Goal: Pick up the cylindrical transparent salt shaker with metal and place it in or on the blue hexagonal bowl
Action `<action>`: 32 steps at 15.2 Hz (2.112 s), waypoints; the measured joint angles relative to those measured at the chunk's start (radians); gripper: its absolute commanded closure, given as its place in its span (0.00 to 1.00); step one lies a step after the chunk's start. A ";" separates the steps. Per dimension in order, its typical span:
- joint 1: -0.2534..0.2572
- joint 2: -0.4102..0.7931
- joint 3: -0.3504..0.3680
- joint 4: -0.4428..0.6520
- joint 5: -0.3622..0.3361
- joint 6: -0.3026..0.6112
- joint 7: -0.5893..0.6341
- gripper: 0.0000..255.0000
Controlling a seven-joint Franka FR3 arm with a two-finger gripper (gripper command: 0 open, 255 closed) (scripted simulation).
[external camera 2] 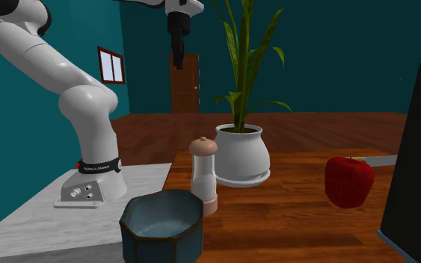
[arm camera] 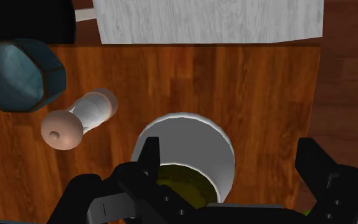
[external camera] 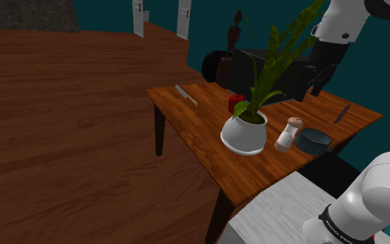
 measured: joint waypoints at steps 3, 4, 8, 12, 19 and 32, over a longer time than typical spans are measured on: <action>-0.008 0.001 -0.023 -0.024 -0.015 0.025 -0.020 0.00; -0.014 -0.001 -0.039 -0.041 -0.026 0.040 -0.035 0.00; -0.046 0.008 -0.117 -0.107 -0.079 0.116 -0.104 0.00; -0.078 0.056 -0.197 -0.148 -0.129 0.208 -0.169 0.00; -0.134 0.169 -0.349 -0.189 -0.209 0.371 -0.294 0.00; -0.163 0.373 -0.507 -0.221 -0.246 0.616 -0.412 0.00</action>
